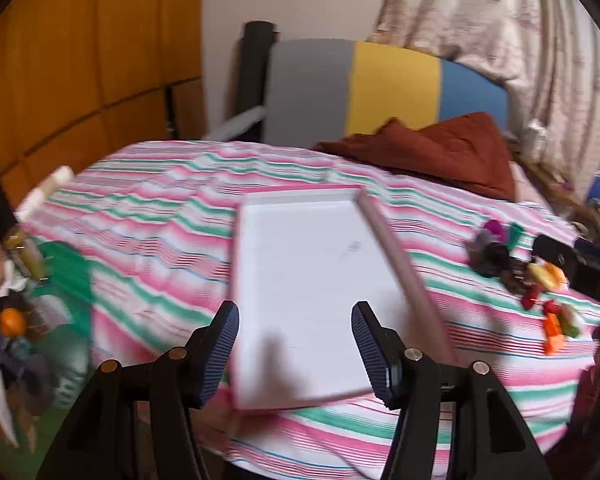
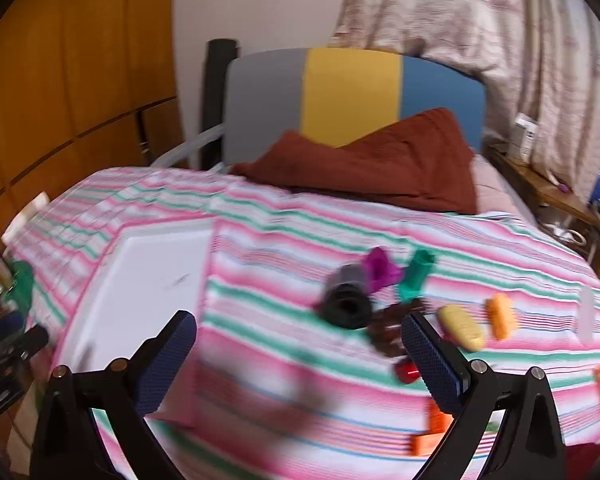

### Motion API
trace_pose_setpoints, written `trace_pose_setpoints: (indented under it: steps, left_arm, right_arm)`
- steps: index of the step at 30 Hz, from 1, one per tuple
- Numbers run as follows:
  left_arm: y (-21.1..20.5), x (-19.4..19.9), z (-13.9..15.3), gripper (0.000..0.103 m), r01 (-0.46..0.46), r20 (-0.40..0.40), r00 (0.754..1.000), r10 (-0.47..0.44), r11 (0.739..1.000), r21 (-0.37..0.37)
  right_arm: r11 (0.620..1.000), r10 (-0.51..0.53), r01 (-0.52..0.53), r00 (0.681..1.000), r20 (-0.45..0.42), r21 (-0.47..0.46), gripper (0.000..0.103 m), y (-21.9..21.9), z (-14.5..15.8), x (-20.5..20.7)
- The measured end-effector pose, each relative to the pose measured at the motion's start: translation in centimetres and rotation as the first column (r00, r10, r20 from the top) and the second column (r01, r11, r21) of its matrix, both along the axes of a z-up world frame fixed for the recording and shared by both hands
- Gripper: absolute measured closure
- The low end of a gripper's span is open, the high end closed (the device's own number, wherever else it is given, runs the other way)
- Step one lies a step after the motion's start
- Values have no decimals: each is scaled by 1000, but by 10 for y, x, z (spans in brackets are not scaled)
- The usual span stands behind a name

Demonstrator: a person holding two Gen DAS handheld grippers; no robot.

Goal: Organize rigid objects
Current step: 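Grasp the black cylinder cup with the left gripper while the right approaches the device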

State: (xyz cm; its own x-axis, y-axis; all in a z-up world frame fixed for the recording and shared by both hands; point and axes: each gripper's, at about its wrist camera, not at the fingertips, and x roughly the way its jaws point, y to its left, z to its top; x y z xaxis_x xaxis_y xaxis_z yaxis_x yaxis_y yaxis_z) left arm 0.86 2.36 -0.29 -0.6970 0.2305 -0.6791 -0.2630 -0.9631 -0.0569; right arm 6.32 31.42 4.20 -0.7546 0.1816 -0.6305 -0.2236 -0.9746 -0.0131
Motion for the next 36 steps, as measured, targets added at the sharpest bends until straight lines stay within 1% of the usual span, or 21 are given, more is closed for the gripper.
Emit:
trace_pose_setpoints:
  steps: [2, 4, 6, 8, 10, 12, 15, 16, 18, 19, 21, 24, 25, 27, 29, 32, 34, 35, 36]
  left_arm:
    - [8, 0, 0, 43, 45, 25, 999, -45, 999, 28]
    - [16, 2, 0, 43, 74, 32, 997, -76, 996, 41]
    - [26, 4, 2, 43, 113, 20, 993, -114, 993, 36]
    - [40, 6, 3, 43, 160, 22, 987, -160, 987, 25]
    - [55, 5, 2, 43, 225, 37, 973, -226, 974, 31]
    - [68, 6, 3, 43, 268, 42, 962, -269, 963, 30]
    - [94, 7, 3, 43, 334, 64, 940, -334, 943, 10]
    - [101, 4, 2, 43, 357, 82, 931, -356, 934, 11]
    - [115, -3, -4, 43, 378, 133, 916, -378, 925, 24]
    - [120, -6, -6, 43, 385, 154, 910, -386, 922, 38]
    - [132, -14, -7, 43, 400, 190, 893, -408, 913, 82]
    - [149, -24, -7, 43, 401, 198, 888, -415, 910, 111]
    - [156, -29, -6, 43, 397, 201, 888, -414, 910, 120]
    - [170, -45, -9, 43, 399, 217, 876, -430, 901, 170]
    - [182, -61, -13, 41, 394, 241, 865, -440, 893, 218]
    - [205, -80, -17, 37, 404, 267, 850, -454, 887, 225]
    - [221, -91, -23, 31, 417, 297, 830, -471, 880, 229]
    - [231, -98, -28, 31, 421, 321, 818, -478, 877, 232]
    - [238, -105, -31, 30, 418, 340, 811, -476, 878, 234]
  right_arm:
    - [999, -38, 38, 999, -3, -18, 0, 25, 5, 6]
    - [996, -82, 82, 997, -8, -28, 0, 49, 11, 11]
    - [990, -141, 140, 990, -13, -33, 0, 78, 16, 18]
    - [981, -186, 185, 982, -15, -66, 0, 106, 18, 25]
    - [964, -242, 240, 970, -10, -118, 0, 137, 15, 32]
    - [946, -282, 278, 960, 4, -168, 0, 160, 9, 37]
    - [917, -338, 334, 941, 19, -216, 0, 190, -6, 47]
    - [906, -355, 350, 934, 22, -236, 0, 199, -13, 51]
    - [888, -370, 365, 928, 35, -278, 0, 208, -24, 55]
    - [870, -373, 375, 925, 70, -320, 0, 214, -29, 55]
    - [861, -363, 350, 931, 38, -370, 0, 218, -27, 56]
    - [877, -344, 328, 939, 19, -352, 0, 212, -22, 53]
    - [879, -326, 308, 945, 13, -363, 0, 210, -22, 52]
    - [886, -302, 287, 953, 15, -365, 0, 206, -21, 51]
    - [893, -291, 277, 957, 14, -354, 0, 202, -21, 50]
    - [900, -282, 267, 959, 5, -344, 0, 199, -19, 50]
    - [900, -280, 262, 960, 0, -347, 0, 198, -18, 49]
    - [900, -280, 262, 960, -2, -348, 0, 199, -17, 49]
    - [900, -280, 261, 960, -4, -348, 0, 199, -17, 49]
